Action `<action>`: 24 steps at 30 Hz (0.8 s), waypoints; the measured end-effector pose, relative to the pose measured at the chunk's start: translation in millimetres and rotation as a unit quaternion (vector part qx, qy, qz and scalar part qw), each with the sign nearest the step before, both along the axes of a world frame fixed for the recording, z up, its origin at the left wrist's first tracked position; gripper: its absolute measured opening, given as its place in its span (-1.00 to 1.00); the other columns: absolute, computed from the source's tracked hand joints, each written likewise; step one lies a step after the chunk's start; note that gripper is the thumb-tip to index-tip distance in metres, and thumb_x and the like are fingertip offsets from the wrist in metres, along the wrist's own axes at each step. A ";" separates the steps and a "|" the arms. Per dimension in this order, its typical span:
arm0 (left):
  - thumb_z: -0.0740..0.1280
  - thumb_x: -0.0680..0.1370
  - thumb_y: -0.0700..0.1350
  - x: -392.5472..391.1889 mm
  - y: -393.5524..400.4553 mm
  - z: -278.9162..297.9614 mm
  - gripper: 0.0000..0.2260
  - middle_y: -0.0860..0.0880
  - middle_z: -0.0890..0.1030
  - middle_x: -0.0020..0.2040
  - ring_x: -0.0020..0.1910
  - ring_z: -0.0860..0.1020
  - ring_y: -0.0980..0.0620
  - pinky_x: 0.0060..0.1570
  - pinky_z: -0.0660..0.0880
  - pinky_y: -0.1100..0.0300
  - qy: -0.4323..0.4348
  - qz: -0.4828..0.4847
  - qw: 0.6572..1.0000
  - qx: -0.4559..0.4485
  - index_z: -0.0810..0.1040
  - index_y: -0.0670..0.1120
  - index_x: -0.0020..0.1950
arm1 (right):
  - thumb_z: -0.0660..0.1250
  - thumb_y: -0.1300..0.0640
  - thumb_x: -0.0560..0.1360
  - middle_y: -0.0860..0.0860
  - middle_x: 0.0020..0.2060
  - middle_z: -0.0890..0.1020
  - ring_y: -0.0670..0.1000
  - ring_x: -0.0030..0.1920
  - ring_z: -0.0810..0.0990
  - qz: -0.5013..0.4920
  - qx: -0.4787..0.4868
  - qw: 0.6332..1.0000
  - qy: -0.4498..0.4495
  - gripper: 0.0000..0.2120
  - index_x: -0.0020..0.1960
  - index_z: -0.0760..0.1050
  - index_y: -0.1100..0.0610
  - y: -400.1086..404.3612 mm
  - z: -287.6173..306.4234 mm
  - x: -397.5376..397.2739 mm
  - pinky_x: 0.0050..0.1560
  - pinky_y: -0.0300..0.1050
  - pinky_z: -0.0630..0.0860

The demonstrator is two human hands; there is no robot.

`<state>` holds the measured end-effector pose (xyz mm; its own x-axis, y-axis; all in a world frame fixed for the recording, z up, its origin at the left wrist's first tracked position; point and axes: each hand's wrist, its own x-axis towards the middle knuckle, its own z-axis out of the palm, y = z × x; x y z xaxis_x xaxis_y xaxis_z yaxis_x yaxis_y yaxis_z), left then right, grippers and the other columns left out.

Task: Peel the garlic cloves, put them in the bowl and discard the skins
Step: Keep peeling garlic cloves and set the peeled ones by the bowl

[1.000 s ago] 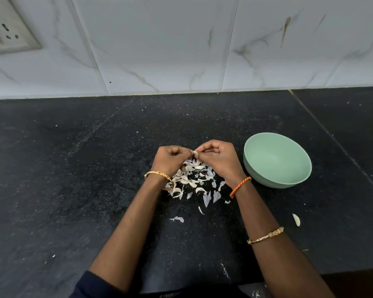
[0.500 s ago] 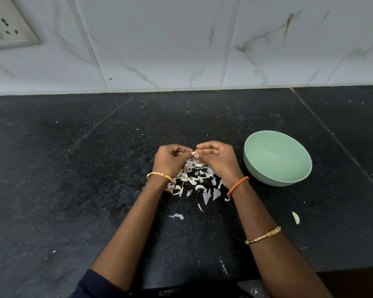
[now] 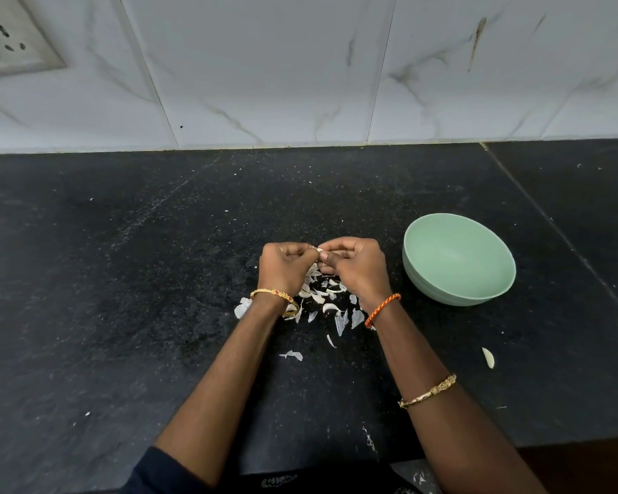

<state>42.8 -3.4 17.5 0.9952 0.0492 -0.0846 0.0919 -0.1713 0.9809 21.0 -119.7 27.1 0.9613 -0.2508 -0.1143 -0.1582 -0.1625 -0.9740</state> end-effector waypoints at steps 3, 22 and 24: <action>0.39 0.44 -0.29 -2.1 -4.3 0.0 -0.81 -0.08 0.61 -0.39 -0.34 0.49 0.06 -0.27 0.47 0.22 -0.003 0.021 1.000 -0.013 0.63 -0.08 -0.36 | 0.41 0.33 0.46 0.05 -0.28 0.68 -0.12 -0.31 0.67 -0.027 -0.004 0.999 -0.023 -0.92 -0.09 0.65 0.20 6.1 -4.6 -2.9 -0.26 -0.35 0.57; 0.39 0.49 -0.18 4.9 13.3 15.6 -0.87 0.11 0.26 -0.64 -0.65 0.12 0.18 -0.65 0.08 0.38 0.149 -0.089 0.983 -0.053 0.61 -0.13 -0.26 | 0.35 0.35 0.49 0.17 -0.18 0.69 -0.02 -0.22 0.70 0.058 0.185 0.981 0.008 -0.90 -0.01 0.60 0.27 -9.7 -5.9 -4.7 -0.18 -0.27 0.61; 0.37 0.49 -0.18 4.2 11.4 14.1 -0.86 0.11 0.25 -0.64 -0.65 0.13 0.18 -0.64 0.09 0.38 0.150 -0.078 0.985 -0.047 0.59 -0.14 -0.27 | 0.36 0.34 0.50 0.18 -0.18 0.68 -0.02 -0.22 0.69 0.070 0.172 0.983 0.003 -0.89 0.01 0.60 0.28 -9.6 -6.2 -5.9 -0.17 -0.26 0.61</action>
<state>47.0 8.1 31.6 0.9197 -0.1244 -0.3724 0.3592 -0.1167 0.9259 15.1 -129.3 21.0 0.9826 -0.0617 -0.1751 -0.1639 0.1548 -0.9742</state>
